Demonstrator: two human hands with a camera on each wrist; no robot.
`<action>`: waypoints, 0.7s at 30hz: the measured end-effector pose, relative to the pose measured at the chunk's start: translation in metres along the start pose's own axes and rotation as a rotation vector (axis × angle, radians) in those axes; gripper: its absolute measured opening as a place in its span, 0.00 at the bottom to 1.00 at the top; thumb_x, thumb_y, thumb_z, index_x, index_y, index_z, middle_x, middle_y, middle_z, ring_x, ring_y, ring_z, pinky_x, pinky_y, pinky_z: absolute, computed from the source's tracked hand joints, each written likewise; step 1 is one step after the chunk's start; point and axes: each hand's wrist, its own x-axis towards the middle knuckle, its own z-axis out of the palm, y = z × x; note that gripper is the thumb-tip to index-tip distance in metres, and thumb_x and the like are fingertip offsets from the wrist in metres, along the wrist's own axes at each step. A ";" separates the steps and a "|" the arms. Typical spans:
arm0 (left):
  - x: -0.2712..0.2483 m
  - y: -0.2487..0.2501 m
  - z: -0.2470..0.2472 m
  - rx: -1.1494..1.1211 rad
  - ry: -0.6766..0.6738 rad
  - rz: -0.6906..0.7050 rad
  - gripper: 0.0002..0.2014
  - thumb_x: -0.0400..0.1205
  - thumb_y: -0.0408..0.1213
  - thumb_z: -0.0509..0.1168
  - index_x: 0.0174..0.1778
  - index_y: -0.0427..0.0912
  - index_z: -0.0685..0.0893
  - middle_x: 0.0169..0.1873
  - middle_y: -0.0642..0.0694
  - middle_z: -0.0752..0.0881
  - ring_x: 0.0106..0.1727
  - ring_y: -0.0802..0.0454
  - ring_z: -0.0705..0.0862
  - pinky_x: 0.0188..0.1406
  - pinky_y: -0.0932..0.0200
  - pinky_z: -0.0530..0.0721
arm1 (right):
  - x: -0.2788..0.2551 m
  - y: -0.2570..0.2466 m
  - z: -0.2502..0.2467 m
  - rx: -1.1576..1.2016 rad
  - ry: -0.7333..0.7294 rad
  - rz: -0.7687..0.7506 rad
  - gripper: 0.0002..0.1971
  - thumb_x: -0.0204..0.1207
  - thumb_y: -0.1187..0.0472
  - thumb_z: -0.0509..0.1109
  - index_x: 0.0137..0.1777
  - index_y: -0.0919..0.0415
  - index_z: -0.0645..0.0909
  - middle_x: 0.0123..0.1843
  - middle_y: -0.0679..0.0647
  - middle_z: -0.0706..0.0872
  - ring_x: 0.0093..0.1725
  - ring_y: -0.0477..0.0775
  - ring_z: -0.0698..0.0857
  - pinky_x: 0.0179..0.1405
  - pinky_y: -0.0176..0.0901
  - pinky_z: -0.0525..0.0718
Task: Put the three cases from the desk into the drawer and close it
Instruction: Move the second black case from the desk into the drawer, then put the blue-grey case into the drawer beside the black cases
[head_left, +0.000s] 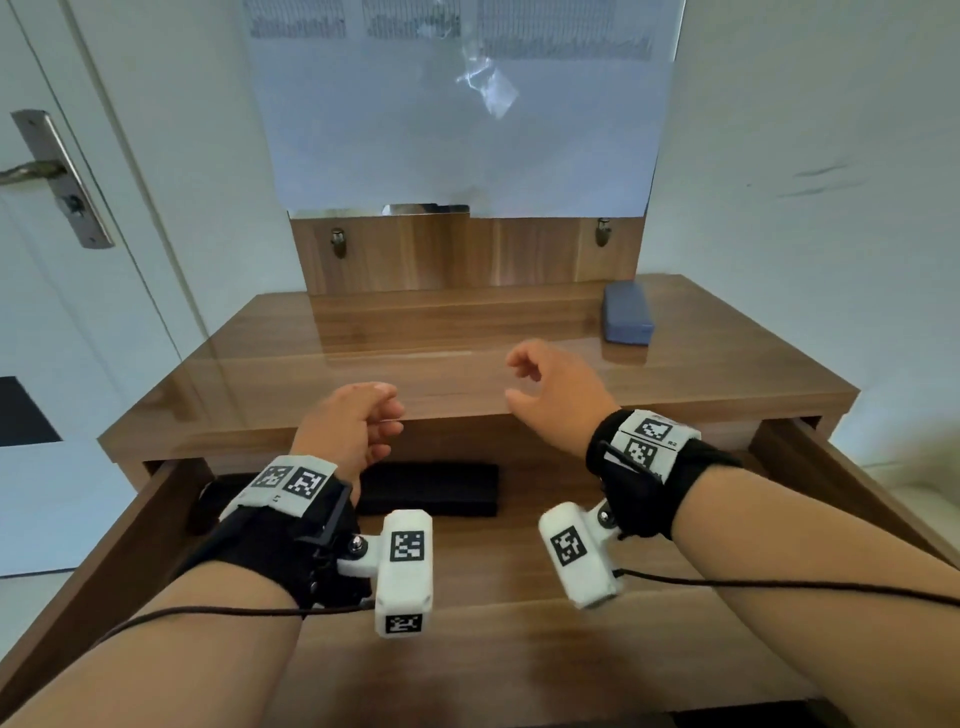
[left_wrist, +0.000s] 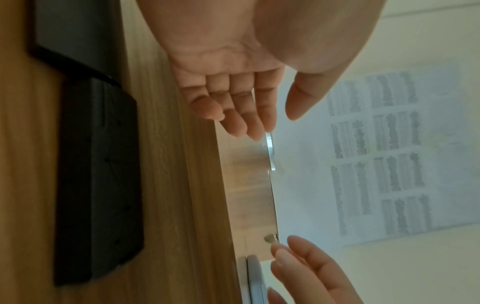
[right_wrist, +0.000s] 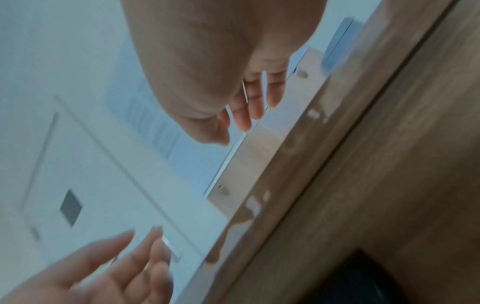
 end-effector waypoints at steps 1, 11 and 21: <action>0.001 0.000 0.009 0.007 -0.019 0.005 0.06 0.80 0.39 0.60 0.39 0.47 0.80 0.34 0.49 0.83 0.32 0.55 0.79 0.30 0.61 0.72 | 0.008 0.008 -0.006 0.009 0.052 0.045 0.18 0.73 0.58 0.69 0.64 0.57 0.78 0.60 0.52 0.83 0.60 0.51 0.81 0.60 0.42 0.78; 0.032 -0.006 0.064 0.108 0.106 0.088 0.08 0.79 0.37 0.61 0.35 0.51 0.79 0.31 0.50 0.80 0.32 0.54 0.80 0.29 0.60 0.79 | 0.078 0.085 -0.047 -0.097 0.202 0.489 0.30 0.68 0.54 0.67 0.73 0.51 0.68 0.70 0.61 0.76 0.67 0.65 0.76 0.63 0.53 0.79; 0.031 -0.016 0.061 0.480 -0.008 0.148 0.03 0.79 0.38 0.63 0.43 0.50 0.81 0.36 0.54 0.81 0.33 0.55 0.79 0.29 0.64 0.78 | 0.136 0.120 -0.039 -0.229 0.025 0.697 0.44 0.70 0.44 0.70 0.82 0.54 0.53 0.76 0.65 0.70 0.67 0.68 0.78 0.55 0.52 0.78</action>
